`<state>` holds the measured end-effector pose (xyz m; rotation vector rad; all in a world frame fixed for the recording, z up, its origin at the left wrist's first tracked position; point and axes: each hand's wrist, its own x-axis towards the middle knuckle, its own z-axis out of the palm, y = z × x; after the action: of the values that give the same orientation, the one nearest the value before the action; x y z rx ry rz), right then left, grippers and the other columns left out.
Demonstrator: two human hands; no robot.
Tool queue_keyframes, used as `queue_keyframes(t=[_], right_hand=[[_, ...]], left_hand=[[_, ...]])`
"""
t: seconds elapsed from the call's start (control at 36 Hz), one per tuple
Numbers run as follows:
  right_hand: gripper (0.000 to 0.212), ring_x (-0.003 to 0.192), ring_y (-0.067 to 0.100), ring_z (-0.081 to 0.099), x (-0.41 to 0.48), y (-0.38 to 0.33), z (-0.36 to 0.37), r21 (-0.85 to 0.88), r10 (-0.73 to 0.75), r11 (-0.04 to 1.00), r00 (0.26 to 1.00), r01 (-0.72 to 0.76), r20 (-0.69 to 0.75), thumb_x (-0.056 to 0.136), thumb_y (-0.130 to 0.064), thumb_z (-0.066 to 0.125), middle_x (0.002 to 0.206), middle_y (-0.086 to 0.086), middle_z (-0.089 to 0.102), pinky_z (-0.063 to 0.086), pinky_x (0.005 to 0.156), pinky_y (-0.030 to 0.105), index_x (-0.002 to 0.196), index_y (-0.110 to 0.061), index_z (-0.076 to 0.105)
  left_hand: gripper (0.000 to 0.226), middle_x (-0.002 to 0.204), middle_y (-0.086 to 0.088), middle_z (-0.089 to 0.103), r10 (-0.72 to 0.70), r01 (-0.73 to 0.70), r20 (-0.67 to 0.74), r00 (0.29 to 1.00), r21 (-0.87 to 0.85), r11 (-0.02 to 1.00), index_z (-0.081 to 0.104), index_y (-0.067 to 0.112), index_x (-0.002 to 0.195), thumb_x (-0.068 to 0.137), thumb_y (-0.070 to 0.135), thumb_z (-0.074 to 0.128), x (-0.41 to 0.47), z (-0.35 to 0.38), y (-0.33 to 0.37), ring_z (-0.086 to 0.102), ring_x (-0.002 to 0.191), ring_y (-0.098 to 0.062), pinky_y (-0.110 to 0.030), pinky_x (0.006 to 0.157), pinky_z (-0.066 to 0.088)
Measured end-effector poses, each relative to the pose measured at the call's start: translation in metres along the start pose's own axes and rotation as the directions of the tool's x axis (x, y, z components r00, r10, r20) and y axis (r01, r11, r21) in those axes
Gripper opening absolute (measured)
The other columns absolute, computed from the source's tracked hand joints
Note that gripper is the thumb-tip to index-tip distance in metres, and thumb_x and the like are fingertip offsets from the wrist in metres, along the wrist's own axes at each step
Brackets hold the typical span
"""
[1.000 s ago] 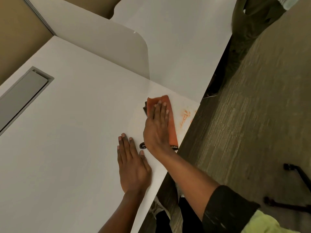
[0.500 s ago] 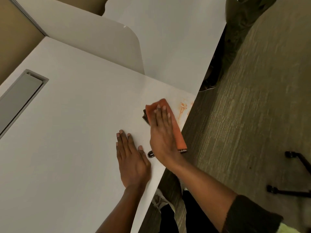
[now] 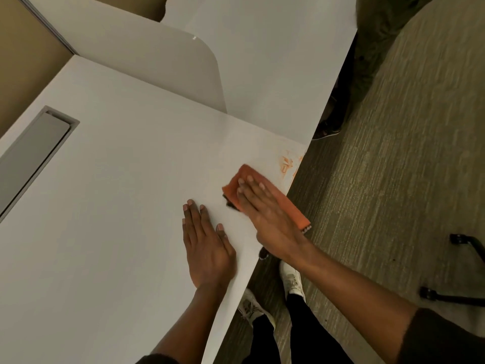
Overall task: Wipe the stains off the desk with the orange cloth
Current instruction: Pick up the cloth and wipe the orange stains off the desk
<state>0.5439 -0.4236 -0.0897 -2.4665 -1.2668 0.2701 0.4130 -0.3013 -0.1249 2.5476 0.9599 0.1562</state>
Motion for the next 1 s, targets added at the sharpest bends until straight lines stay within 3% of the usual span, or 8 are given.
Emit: queue_keyframes(t=[0.14,0.28,0.47,0.56,0.69,0.81,0.92,1.0], right_hand=[[0.083,0.162,0.035,0.006,0.007,0.011,-0.01,-0.035,0.041,0.999,0.999,-0.041,0.003,0.078,0.007,0.029,0.172,0.02,0.017,0.012,0.132,0.051,0.161,0.001,0.026],[0.084,0.162,0.033,0.014,0.043,0.007,-0.011,0.041,0.133,0.991,0.986,-0.13,-0.098,0.079,0.017,0.055,0.17,0.019,0.027,0.015,0.132,0.048,0.159,0.001,0.032],[0.084,0.161,0.034,0.016,-0.016,0.022,-0.001,0.03,-0.177,0.984,0.984,0.178,-0.012,0.08,0.018,0.051,0.17,0.017,0.027,0.025,0.128,0.055,0.16,-0.003,0.033],[0.078,0.159,0.035,0.021,-0.008,0.041,-0.012,-0.004,-0.135,0.991,0.99,0.135,-0.035,0.081,0.016,0.044,0.167,0.017,0.033,0.027,0.128,0.056,0.156,-0.003,0.04],[0.084,0.158,0.037,0.026,0.028,0.046,-0.025,0.05,0.03,0.998,0.994,-0.025,-0.104,0.074,0.023,0.059,0.165,0.02,0.037,0.024,0.13,0.053,0.154,0.002,0.043],[0.083,0.16,0.035,0.017,-0.002,0.023,-0.012,0.067,-0.027,0.997,0.996,0.033,-0.088,0.079,0.019,0.052,0.168,0.021,0.029,0.023,0.13,0.054,0.158,-0.001,0.035],[0.08,0.16,0.034,0.019,-0.039,0.025,-0.011,0.059,-0.144,0.988,0.99,0.143,0.003,0.08,0.01,0.044,0.168,0.018,0.029,0.029,0.127,0.055,0.159,-0.003,0.036],[0.073,0.157,0.037,0.028,-0.021,0.046,-0.025,0.052,-0.079,0.995,0.996,0.081,-0.046,0.082,0.012,0.04,0.164,0.019,0.038,0.03,0.127,0.056,0.153,-0.001,0.045]], left_hand=[[0.066,0.184,-0.001,-0.004,-0.001,0.001,0.001,1.0,0.012,1.0,0.007,0.016,0.175,0.116,0.041,0.023,0.0,0.002,-0.002,-0.008,0.17,-0.015,-0.044,0.138,0.007],[0.066,0.184,0.002,-0.006,-0.012,0.012,-0.003,1.0,0.009,1.0,0.005,0.019,0.175,0.115,0.042,0.024,0.0,0.003,-0.003,-0.009,0.17,-0.014,-0.042,0.138,0.005],[0.067,0.184,0.002,-0.003,-0.022,0.022,0.009,1.0,0.002,1.0,0.01,0.017,0.175,0.115,0.041,0.026,0.001,0.0,-0.001,-0.008,0.17,-0.012,-0.043,0.139,0.007],[0.067,0.184,0.001,-0.004,-0.014,0.014,0.013,1.0,0.015,1.0,0.01,0.016,0.175,0.115,0.041,0.025,0.001,0.0,-0.001,-0.009,0.17,-0.013,-0.043,0.139,0.007],[0.067,0.184,0.001,-0.003,-0.026,0.025,0.024,0.999,0.025,0.999,0.012,0.015,0.175,0.114,0.042,0.025,0.001,-0.001,0.0,-0.008,0.17,-0.014,-0.041,0.139,0.005],[0.067,0.184,0.003,-0.004,-0.03,0.029,0.022,0.999,0.02,0.999,0.01,0.018,0.175,0.114,0.042,0.024,0.001,0.0,0.0,-0.008,0.17,-0.012,-0.042,0.139,0.007],[0.067,0.184,0.005,-0.004,-0.051,0.051,0.016,0.999,0.009,0.999,0.01,0.019,0.175,0.114,0.043,0.026,0.001,0.0,0.001,-0.008,0.17,-0.011,-0.043,0.138,0.009],[0.067,0.184,0.004,-0.004,-0.042,0.042,0.027,0.999,0.016,0.999,0.01,0.019,0.175,0.114,0.044,0.025,0.001,0.0,0.001,-0.008,0.17,-0.012,-0.043,0.138,0.008]])
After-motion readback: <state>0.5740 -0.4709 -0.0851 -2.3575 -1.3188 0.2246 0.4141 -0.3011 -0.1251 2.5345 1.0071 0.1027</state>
